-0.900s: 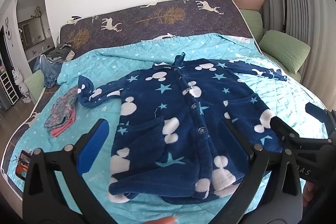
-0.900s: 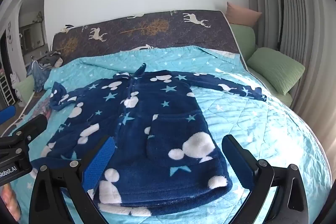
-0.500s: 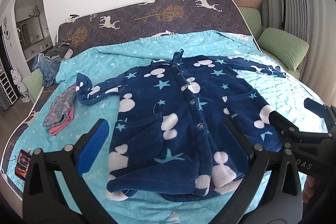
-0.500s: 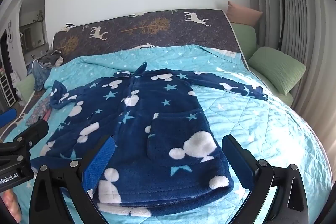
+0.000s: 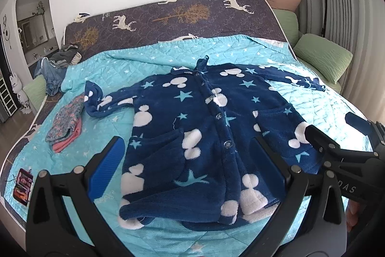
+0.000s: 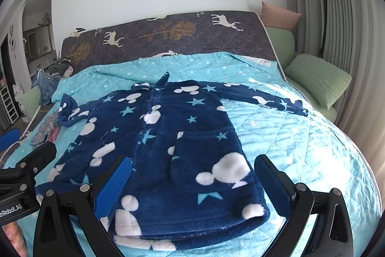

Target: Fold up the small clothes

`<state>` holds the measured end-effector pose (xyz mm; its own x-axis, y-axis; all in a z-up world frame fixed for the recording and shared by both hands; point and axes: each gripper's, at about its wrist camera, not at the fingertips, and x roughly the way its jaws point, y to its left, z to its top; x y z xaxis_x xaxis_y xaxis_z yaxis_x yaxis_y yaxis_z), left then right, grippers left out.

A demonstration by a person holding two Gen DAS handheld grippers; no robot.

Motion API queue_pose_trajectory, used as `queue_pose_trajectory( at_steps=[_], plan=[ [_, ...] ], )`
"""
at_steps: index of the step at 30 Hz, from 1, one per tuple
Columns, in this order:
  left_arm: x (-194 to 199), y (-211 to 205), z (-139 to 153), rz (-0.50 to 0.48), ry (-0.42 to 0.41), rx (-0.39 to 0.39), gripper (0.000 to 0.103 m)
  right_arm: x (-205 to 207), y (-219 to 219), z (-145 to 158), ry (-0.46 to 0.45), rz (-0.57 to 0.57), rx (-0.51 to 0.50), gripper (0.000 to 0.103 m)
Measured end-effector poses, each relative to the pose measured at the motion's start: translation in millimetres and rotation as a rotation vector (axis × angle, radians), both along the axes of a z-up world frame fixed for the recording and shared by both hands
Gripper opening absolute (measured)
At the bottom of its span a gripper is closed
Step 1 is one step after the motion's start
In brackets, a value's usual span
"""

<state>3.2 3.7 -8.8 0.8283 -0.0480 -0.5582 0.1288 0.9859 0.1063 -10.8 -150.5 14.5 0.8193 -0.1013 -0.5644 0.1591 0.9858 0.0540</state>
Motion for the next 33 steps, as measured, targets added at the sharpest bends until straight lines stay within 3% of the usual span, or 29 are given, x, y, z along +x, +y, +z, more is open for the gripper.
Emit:
queue_pose_trajectory(
  at_steps=[33],
  plan=[
    [-1.2, 6.6, -7.9, 0.011, 0.020, -0.015, 0.103, 2.1, 5.8, 1.3, -0.001, 0.029, 0.022, 0.103]
  ],
)
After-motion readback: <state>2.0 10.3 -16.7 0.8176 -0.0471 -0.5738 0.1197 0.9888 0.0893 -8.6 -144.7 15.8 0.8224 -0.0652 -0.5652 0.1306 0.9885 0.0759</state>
